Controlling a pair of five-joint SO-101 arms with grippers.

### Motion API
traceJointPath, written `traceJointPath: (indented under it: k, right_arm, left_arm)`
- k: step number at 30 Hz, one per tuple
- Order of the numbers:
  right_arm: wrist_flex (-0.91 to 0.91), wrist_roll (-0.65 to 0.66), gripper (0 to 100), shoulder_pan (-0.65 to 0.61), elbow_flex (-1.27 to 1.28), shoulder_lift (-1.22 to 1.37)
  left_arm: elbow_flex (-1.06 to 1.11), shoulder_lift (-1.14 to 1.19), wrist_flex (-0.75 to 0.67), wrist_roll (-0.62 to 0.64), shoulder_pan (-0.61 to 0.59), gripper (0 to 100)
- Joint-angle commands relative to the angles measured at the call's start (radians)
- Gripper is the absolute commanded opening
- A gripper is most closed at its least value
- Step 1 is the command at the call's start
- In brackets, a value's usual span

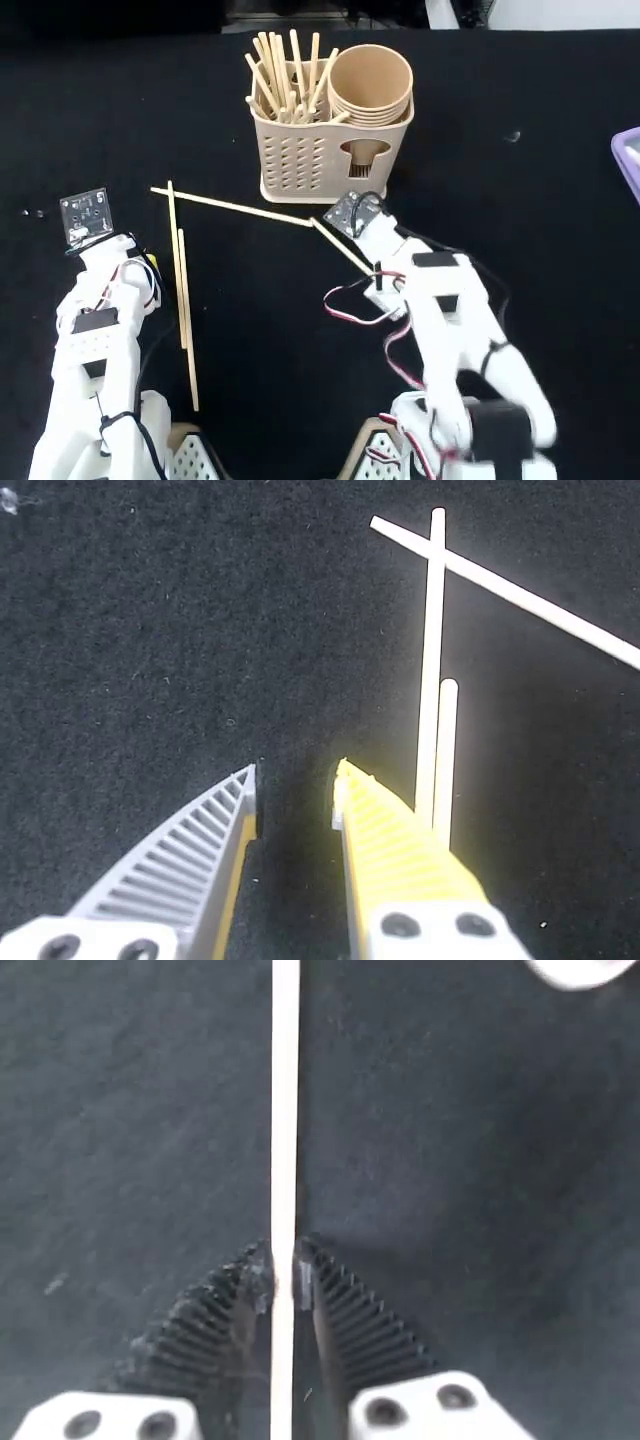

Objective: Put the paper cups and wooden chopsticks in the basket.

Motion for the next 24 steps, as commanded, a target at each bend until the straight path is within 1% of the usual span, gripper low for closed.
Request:
traceJointPath:
  k: [1, 9, 11, 13, 16, 18, 20, 24]
  right_arm:
    - [0.204, -0.081, 1.0, -0.046, -0.022, -0.282]
    - [0.443, -0.166, 1.0, -0.132, -0.041, -0.877]
    - [0.451, -0.229, 1.0, -0.155, -0.054, -1.023]
    - [0.425, -0.311, 1.1, -0.206, -0.073, -1.147]
    - [0.298, -0.43, 1.1, -0.292, -0.07, -1.277]
    - [0.16, -0.483, 1.1, -0.319, -0.044, -1.302]
    - [0.0, -0.531, 1.1, -0.322, -0.002, -1.291]
    - [-0.397, -0.624, 1.1, -0.321, 0.099, -1.216]
  left_arm:
    - [-0.005, 0.003, -0.018, -0.009, 0.005, 13]
    - [-0.005, 0.003, -0.018, -0.009, 0.004, 13]
    - [-0.005, 0.003, -0.018, -0.009, 0.004, 13]
    - [-0.005, 0.003, -0.018, -0.009, 0.004, 13]
    - [-0.005, 0.003, -0.018, -0.009, 0.004, 13]
    - [-0.005, 0.003, -0.018, -0.009, 0.004, 13]
    - [-0.005, 0.003, -0.018, -0.009, 0.004, 13]
    - [-0.005, 0.003, -0.018, -0.009, 0.004, 13]
